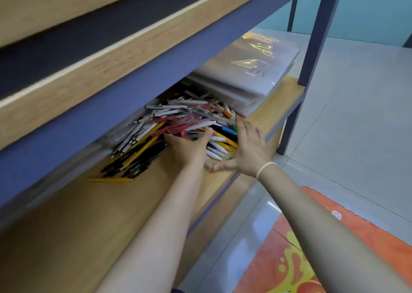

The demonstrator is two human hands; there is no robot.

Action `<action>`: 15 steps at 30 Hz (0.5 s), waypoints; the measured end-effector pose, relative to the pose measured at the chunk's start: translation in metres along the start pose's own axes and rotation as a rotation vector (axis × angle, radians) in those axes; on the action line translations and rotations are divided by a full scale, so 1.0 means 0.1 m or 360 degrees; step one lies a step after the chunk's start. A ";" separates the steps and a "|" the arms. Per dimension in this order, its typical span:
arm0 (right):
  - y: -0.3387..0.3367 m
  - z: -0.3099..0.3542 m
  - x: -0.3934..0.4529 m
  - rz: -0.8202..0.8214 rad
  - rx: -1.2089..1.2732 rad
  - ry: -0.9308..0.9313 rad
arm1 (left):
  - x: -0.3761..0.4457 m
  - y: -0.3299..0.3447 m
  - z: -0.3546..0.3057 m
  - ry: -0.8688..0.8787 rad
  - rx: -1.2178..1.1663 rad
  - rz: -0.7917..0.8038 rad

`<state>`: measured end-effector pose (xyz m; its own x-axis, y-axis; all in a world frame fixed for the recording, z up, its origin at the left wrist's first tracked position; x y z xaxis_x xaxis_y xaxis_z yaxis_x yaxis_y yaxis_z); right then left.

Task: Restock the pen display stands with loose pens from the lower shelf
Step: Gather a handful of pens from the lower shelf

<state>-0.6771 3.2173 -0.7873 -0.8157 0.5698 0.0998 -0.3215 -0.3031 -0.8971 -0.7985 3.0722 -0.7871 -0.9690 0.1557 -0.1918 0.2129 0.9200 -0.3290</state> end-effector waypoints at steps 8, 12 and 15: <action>-0.02 0.02 0.00 -0.0053 0.0067 0.0032 | 0.16 -0.11 0.18 -0.0110 -0.0282 -0.0067; -0.02 0.04 -0.01 -0.0106 0.0086 0.0069 | 0.18 -0.09 0.26 -0.0172 -0.0449 0.0003; 0.02 0.09 -0.03 -0.0080 0.0115 0.0081 | 0.14 0.02 0.27 -0.0212 -0.0585 0.0089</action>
<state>-0.6798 3.2080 -0.7855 -0.7727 0.6232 0.1205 -0.3971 -0.3265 -0.8578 -0.8082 3.0667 -0.8156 -0.9273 0.1833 -0.3262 0.1824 0.9826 0.0337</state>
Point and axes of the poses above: each hand's wrist, its own x-axis towards the middle knuckle, its own y-axis out of the palm, z = x × y, the point moved 10 cm from there along x, towards the middle knuckle, and after that the axes turned 5 degrees about -x, right-handed, at the moved point
